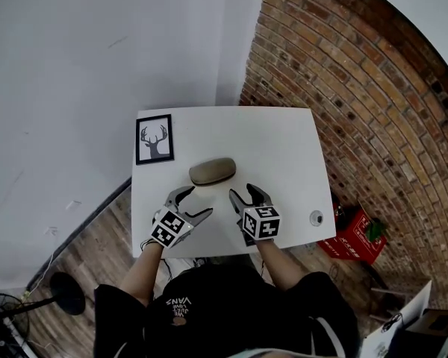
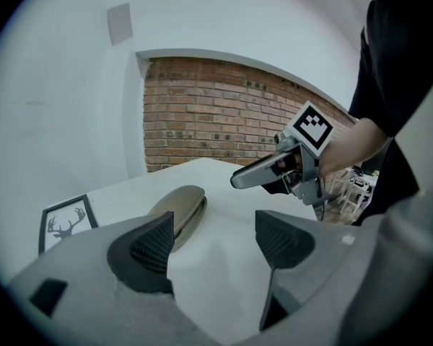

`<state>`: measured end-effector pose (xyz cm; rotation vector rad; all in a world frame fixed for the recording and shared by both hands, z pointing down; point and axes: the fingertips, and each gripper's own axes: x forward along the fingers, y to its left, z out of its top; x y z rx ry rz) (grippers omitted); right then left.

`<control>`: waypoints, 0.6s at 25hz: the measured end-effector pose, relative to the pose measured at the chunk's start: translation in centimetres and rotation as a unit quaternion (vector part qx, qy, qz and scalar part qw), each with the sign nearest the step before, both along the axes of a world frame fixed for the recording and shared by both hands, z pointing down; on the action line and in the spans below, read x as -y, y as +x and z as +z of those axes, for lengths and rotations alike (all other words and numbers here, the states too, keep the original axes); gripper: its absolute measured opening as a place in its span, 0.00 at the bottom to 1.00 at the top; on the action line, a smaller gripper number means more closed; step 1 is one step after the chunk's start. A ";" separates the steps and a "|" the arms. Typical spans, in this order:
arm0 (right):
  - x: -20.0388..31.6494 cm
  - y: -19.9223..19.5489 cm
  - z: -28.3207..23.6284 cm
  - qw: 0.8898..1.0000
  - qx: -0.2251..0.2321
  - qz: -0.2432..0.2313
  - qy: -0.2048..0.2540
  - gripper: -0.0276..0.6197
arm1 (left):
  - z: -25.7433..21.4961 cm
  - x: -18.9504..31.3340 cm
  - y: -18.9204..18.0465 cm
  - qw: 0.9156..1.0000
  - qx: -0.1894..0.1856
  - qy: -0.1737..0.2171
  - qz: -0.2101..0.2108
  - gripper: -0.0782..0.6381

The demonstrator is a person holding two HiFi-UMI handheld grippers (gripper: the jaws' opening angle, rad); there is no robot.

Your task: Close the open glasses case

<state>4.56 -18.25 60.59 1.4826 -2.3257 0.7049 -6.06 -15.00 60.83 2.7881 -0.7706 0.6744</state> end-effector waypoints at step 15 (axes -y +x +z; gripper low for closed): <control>-3.8 -2.9 -8.7 0.993 0.040 -0.006 0.109 0.30 | -7.4 -3.0 -3.9 0.991 -0.058 0.094 -0.072 0.45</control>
